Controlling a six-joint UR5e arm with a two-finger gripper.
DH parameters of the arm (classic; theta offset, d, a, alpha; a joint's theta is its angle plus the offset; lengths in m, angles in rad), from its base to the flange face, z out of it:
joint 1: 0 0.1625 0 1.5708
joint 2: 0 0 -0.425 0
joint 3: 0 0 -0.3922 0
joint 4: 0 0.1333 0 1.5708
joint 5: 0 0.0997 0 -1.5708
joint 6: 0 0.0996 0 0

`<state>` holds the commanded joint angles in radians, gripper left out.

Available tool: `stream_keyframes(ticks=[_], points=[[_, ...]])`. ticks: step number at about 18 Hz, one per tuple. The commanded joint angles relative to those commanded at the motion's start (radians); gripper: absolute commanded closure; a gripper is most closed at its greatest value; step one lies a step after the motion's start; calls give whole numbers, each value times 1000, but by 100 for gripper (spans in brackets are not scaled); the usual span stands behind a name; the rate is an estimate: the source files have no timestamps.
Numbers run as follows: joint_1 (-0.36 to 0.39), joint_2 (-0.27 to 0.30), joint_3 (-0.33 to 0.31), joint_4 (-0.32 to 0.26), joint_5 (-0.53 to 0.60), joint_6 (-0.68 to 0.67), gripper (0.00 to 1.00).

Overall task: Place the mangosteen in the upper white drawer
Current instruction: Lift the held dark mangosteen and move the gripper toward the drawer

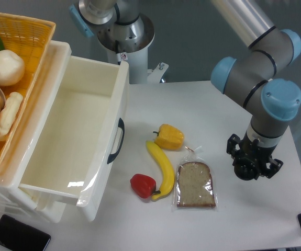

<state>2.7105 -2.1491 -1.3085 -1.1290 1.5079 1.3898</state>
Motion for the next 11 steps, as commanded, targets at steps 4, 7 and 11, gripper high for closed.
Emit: stream_keyframes(ticks=[4,7,11], points=[[-2,14,-6,-2,6,-18,76],[0,57,-23,-3,3,-47,79],[-28,171,-70,-41,-49,-92,79]])
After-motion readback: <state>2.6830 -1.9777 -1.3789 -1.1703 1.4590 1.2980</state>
